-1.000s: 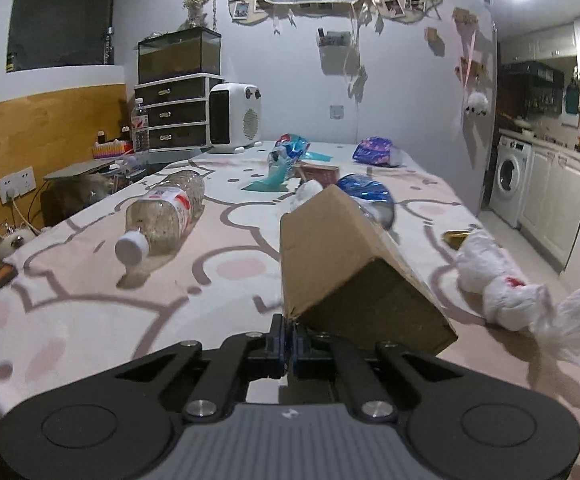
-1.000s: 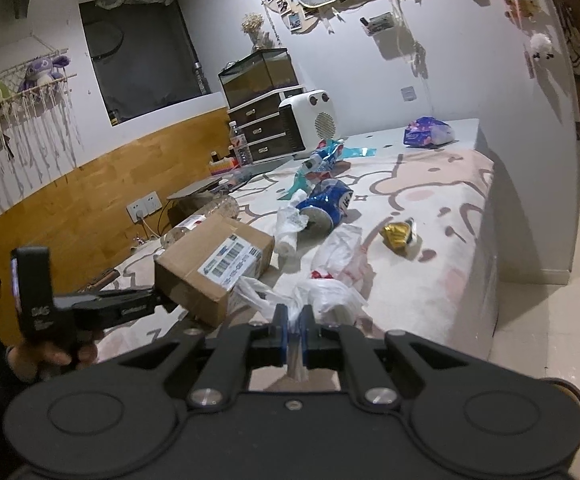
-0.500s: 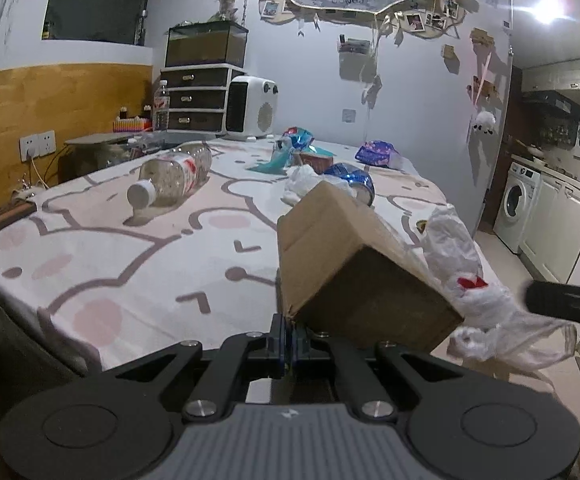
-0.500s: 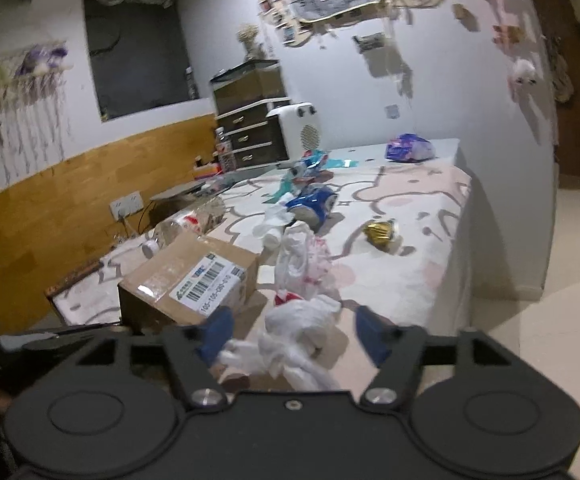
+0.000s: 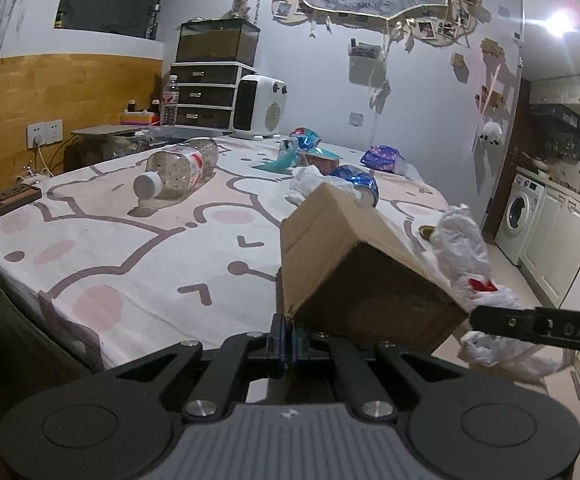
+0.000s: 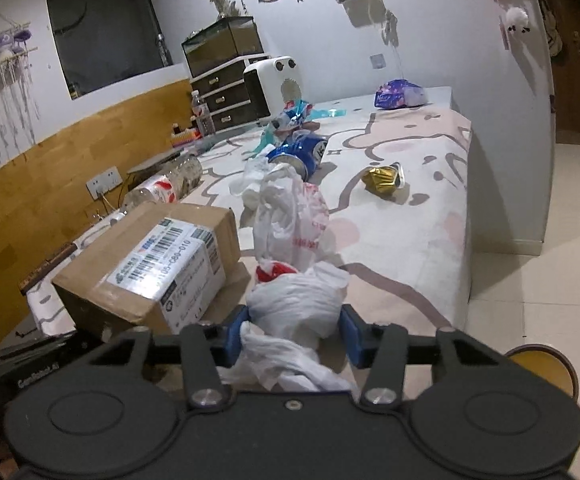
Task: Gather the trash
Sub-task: 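Carry the box and bags with both tools over the yellow wastebasket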
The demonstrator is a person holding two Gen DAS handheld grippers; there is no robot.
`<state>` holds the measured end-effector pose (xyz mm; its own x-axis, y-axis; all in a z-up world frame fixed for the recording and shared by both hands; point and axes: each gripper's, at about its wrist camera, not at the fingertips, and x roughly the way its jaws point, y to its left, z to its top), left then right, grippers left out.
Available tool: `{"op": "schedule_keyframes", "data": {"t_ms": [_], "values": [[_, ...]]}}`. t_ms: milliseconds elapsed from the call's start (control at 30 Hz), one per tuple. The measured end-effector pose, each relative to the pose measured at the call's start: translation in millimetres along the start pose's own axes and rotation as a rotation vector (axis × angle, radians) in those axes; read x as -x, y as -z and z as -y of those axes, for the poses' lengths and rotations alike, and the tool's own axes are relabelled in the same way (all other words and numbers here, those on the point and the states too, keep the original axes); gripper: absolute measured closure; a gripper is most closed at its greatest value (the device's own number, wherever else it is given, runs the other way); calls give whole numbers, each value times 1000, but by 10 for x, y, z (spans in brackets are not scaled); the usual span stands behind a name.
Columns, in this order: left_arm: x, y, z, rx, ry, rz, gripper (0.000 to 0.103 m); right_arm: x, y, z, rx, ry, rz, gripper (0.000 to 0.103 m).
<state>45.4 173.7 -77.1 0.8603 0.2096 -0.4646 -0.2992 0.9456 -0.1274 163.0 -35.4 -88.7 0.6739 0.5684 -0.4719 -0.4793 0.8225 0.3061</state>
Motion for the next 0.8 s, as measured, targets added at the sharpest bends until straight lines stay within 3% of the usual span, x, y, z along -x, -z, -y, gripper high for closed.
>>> {"op": "schedule_keyframes", "data": {"t_ms": [500, 800], "values": [[382, -231, 84, 15, -8, 92, 101, 599, -195, -1, 29, 34, 126, 54], [503, -351, 295, -12, 37, 140, 101, 879, -270, 111, 26, 67, 182, 54]]}}
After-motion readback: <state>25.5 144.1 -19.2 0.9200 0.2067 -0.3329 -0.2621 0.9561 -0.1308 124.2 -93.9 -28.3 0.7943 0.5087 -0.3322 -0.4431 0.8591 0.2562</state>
